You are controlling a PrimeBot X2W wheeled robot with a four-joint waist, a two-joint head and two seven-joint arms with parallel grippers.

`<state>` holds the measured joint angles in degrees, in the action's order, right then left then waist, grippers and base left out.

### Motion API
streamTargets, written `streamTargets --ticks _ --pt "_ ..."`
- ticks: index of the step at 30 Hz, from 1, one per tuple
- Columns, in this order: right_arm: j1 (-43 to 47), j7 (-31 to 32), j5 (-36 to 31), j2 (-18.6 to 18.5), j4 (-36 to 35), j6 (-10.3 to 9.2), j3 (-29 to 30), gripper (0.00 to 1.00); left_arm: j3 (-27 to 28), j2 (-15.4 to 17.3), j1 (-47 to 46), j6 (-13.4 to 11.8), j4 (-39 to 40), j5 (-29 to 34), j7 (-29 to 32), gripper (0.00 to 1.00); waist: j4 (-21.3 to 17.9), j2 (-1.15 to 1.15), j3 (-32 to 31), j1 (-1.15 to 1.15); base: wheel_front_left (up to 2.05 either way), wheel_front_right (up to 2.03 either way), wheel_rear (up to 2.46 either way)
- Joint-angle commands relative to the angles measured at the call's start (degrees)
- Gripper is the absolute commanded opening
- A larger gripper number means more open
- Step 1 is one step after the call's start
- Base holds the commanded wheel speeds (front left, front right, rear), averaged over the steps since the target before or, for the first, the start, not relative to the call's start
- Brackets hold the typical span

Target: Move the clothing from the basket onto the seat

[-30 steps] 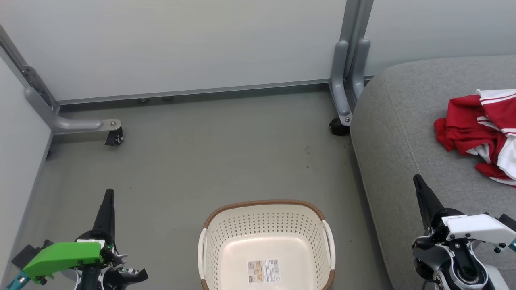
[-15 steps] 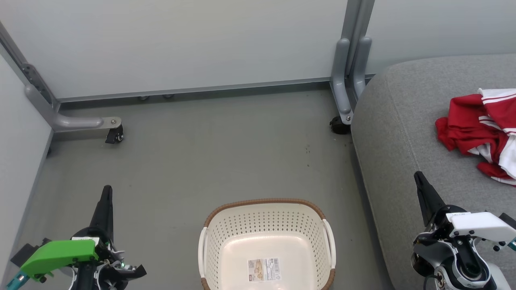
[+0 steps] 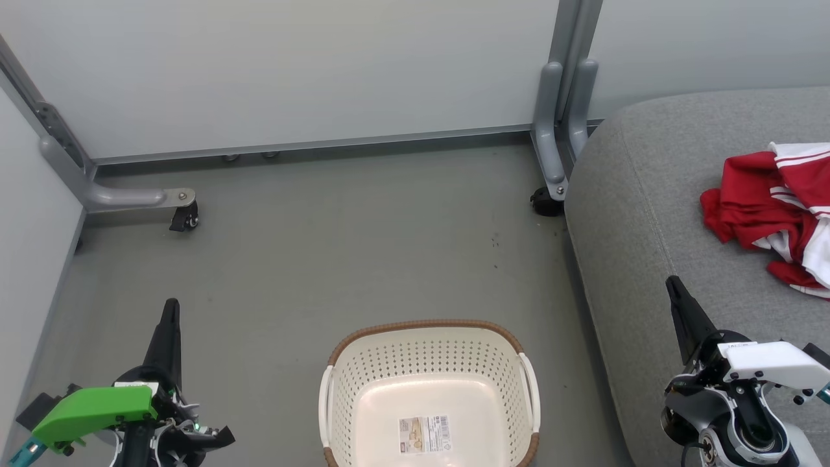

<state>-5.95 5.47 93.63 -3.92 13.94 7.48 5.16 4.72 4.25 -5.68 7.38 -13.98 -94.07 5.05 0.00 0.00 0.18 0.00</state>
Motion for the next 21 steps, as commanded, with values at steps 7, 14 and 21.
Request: streamTargets --ticks 7,14,21 --pt "-0.36 0.29 -0.33 0.23 0.13 0.02 0.33 0.0 0.28 -0.19 -0.9 0.31 -0.07 0.38 0.28 0.0 0.0 0.0 0.0 0.0 0.0 0.0 0.0" --pt "-0.37 0.4 -0.44 0.31 0.14 0.02 0.43 0.0 0.41 -0.3 -0.91 0.31 -0.08 0.47 0.42 0.0 0.0 0.0 0.0 0.0 0.0 0.0 0.0" --pt "-0.38 0.42 -0.46 0.36 0.14 0.02 0.53 0.0 0.54 -0.39 -0.93 0.31 -0.09 0.65 0.49 0.0 0.0 0.0 0.0 0.0 0.0 0.0 0.0"
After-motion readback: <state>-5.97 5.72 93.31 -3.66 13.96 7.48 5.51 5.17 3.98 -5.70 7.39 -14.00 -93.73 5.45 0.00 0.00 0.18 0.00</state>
